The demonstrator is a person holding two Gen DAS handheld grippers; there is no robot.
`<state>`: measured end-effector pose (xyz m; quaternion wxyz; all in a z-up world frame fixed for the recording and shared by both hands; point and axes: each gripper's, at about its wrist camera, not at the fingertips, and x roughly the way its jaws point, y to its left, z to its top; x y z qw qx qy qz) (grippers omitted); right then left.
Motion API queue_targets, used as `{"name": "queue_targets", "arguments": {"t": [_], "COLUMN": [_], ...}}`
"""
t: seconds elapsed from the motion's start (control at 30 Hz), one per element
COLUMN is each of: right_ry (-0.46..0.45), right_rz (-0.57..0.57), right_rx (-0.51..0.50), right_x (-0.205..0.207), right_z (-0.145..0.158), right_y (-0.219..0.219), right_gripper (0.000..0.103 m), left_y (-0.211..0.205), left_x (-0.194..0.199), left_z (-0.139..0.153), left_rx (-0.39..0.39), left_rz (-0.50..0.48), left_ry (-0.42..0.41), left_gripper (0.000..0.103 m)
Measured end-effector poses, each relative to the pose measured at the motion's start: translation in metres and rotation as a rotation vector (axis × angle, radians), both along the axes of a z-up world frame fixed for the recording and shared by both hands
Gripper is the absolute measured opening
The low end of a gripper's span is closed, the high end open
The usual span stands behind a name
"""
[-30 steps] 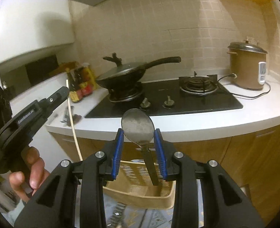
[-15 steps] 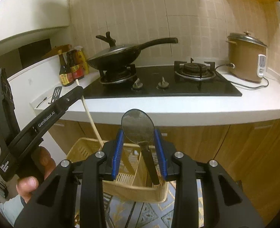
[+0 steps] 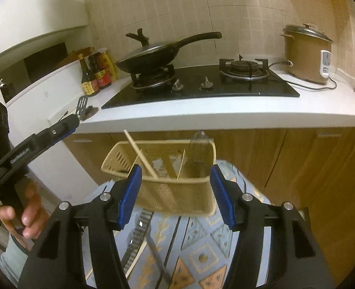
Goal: Organize utensils
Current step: 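Lower both open tools toward the spoons lying on the rug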
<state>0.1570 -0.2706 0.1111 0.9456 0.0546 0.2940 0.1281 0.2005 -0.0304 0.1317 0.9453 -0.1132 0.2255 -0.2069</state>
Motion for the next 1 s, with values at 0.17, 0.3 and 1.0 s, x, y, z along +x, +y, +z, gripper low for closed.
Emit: {"name": "queue_targets", "arguments": {"t": [0.17, 0.3, 1.0], "right_ry": [0.06, 0.111, 0.341], "right_rz": [0.007, 0.012, 0.1], "right_rx": [-0.064, -0.122, -0.128], "right_x": [-0.026, -0.038, -0.035], "right_z": [-0.008, -0.025, -0.157], "right_y": [0.01, 0.02, 0.058], "right_gripper": [0.055, 0.055, 0.036], "left_y": [0.008, 0.011, -0.019], "left_x": [-0.025, -0.035, -0.016], "left_z": [-0.001, -0.013, -0.169], "left_rx": [0.074, 0.099, 0.188], "left_rz": [-0.059, -0.091, -0.166], "left_ry": [0.101, 0.188, 0.539], "left_gripper": [0.04, 0.04, 0.04]}}
